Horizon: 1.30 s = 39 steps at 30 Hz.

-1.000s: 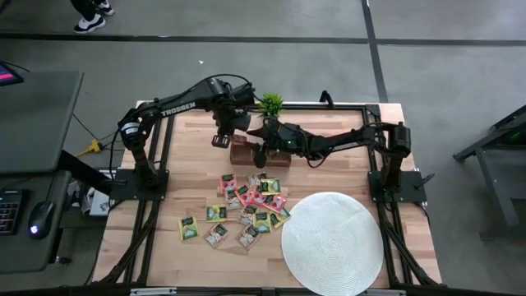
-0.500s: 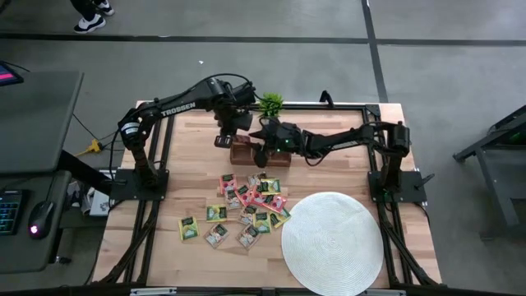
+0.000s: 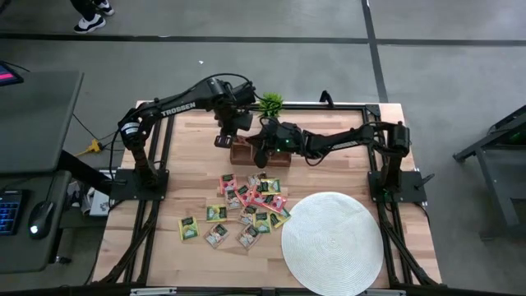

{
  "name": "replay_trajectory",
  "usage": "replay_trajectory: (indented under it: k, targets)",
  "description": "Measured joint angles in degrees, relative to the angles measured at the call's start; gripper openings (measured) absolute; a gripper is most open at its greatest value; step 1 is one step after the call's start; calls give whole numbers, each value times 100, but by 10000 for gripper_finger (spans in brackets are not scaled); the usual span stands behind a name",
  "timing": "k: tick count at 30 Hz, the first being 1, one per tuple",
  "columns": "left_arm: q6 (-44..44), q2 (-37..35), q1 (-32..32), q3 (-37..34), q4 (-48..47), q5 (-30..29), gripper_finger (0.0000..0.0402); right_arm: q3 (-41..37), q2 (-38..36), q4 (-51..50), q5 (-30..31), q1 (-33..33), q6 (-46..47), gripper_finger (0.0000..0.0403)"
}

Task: Pick & Place Tea
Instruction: Put the orange tea bag into the left section of the wooden organizer

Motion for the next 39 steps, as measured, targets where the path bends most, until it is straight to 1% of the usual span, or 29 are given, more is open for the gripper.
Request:
replay_trajectory:
  k: [4,7,13,16,20,22,24,28,33,36,39]
  targets:
    - [47,0,0,0,-7,14,0,1,0,-4,-207,-15,84,5]
    - [94,0,-2,0,-16,1,1,1,-1,-38,-346,-61,341,3]
    - [109,0,0,0,15,-151,6,1,-18,-120,-261,-86,490,2]
    - [111,-51,18,0,2,-271,26,1,-22,-298,-266,-107,545,1]
    - [151,-272,107,15,87,-380,65,1,-22,-452,-264,-109,551,1]
    - [153,-349,238,0,112,-466,85,1,-29,-416,-268,-109,551,1]
    - [124,-492,394,0,211,-422,104,-7,-128,-433,-266,-109,548,1]
    - [0,-948,969,0,524,59,131,-64,-617,-388,-124,-109,403,0]
    - [-198,-1579,1708,2,1504,1295,138,-457,-1520,-304,71,-142,119,0]
    - [-256,-1814,1912,12,2068,1868,138,-891,-2027,403,130,-209,162,0]
    - [-348,-1853,1928,6,2525,2355,138,-1384,-2454,1666,319,-337,366,0]
